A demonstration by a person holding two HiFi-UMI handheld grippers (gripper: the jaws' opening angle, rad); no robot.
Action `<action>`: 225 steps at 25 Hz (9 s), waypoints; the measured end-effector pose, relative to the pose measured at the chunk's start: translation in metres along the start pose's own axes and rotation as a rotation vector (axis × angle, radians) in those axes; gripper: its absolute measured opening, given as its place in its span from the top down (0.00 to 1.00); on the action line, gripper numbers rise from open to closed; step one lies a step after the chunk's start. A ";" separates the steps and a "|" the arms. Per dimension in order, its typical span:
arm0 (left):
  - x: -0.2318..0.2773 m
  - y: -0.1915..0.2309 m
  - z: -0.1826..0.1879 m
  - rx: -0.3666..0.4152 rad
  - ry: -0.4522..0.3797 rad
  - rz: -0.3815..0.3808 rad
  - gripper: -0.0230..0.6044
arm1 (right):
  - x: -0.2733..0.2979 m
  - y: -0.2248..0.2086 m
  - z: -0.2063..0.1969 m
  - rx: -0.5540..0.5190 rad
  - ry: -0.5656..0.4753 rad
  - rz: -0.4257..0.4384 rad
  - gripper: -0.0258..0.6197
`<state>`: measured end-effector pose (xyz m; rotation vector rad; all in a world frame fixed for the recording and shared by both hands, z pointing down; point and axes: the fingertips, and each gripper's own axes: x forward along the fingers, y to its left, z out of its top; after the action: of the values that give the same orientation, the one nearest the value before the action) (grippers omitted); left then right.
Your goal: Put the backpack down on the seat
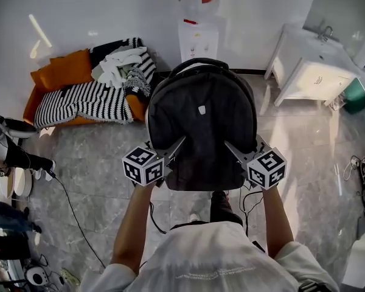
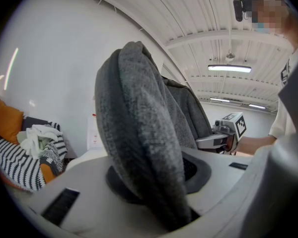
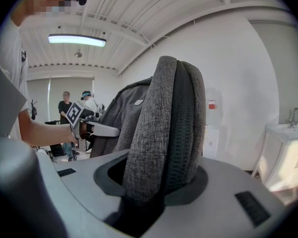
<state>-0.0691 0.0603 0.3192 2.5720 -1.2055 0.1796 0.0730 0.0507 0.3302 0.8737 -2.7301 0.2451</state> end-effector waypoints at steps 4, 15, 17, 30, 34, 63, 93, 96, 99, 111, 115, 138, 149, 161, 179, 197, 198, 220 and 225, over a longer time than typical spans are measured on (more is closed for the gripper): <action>0.019 0.010 0.005 -0.009 -0.003 0.009 0.77 | 0.010 -0.022 0.004 -0.004 0.005 0.010 0.73; 0.066 0.060 0.013 -0.039 0.011 0.049 0.77 | 0.062 -0.077 0.009 0.006 0.024 0.062 0.73; 0.075 0.072 0.015 -0.046 0.015 0.054 0.77 | 0.073 -0.087 0.010 0.010 0.030 0.070 0.73; 0.141 0.132 0.011 -0.097 0.048 0.080 0.77 | 0.135 -0.158 0.001 0.038 0.070 0.115 0.73; 0.164 0.147 0.008 -0.109 0.055 0.097 0.77 | 0.151 -0.183 -0.004 0.044 0.082 0.132 0.73; 0.260 0.305 -0.069 -0.257 0.107 0.152 0.76 | 0.318 -0.282 -0.078 0.085 0.229 0.204 0.73; 0.352 0.455 -0.238 -0.325 0.191 0.091 0.76 | 0.481 -0.353 -0.255 0.210 0.354 0.144 0.73; 0.361 0.465 -0.254 -0.329 0.198 0.085 0.76 | 0.491 -0.359 -0.272 0.215 0.364 0.133 0.73; 0.372 0.472 -0.270 -0.330 0.208 0.080 0.76 | 0.498 -0.366 -0.291 0.230 0.372 0.117 0.73; 0.403 0.491 -0.331 -0.336 0.226 0.074 0.75 | 0.522 -0.387 -0.354 0.261 0.385 0.114 0.73; 0.409 0.499 -0.352 -0.331 0.228 0.070 0.75 | 0.530 -0.389 -0.376 0.268 0.380 0.113 0.73; 0.439 0.528 -0.429 -0.361 0.247 0.049 0.70 | 0.557 -0.408 -0.452 0.296 0.397 0.089 0.73; 0.439 0.542 -0.451 -0.371 0.260 0.113 0.59 | 0.563 -0.415 -0.473 0.319 0.414 0.067 0.68; 0.426 0.555 -0.456 -0.337 0.362 0.176 0.44 | 0.553 -0.426 -0.475 0.267 0.486 -0.037 0.55; 0.355 0.542 -0.419 -0.567 0.238 0.376 0.44 | 0.473 -0.441 -0.426 0.237 0.486 -0.176 0.55; 0.320 0.484 -0.346 -0.431 0.289 0.384 0.65 | 0.432 -0.403 -0.327 0.190 0.414 -0.123 0.56; 0.319 0.480 -0.341 -0.431 0.284 0.382 0.66 | 0.429 -0.401 -0.321 0.190 0.410 -0.118 0.56; 0.279 0.407 -0.210 -0.267 0.234 0.410 0.94 | 0.366 -0.357 -0.193 0.044 0.376 -0.108 0.93; 0.275 0.390 -0.189 -0.222 0.236 0.403 0.96 | 0.360 -0.347 -0.170 0.035 0.360 -0.101 0.95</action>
<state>-0.1894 -0.3171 0.6454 2.0340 -1.5379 0.3976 0.0285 -0.3837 0.6265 0.8780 -2.3497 0.3892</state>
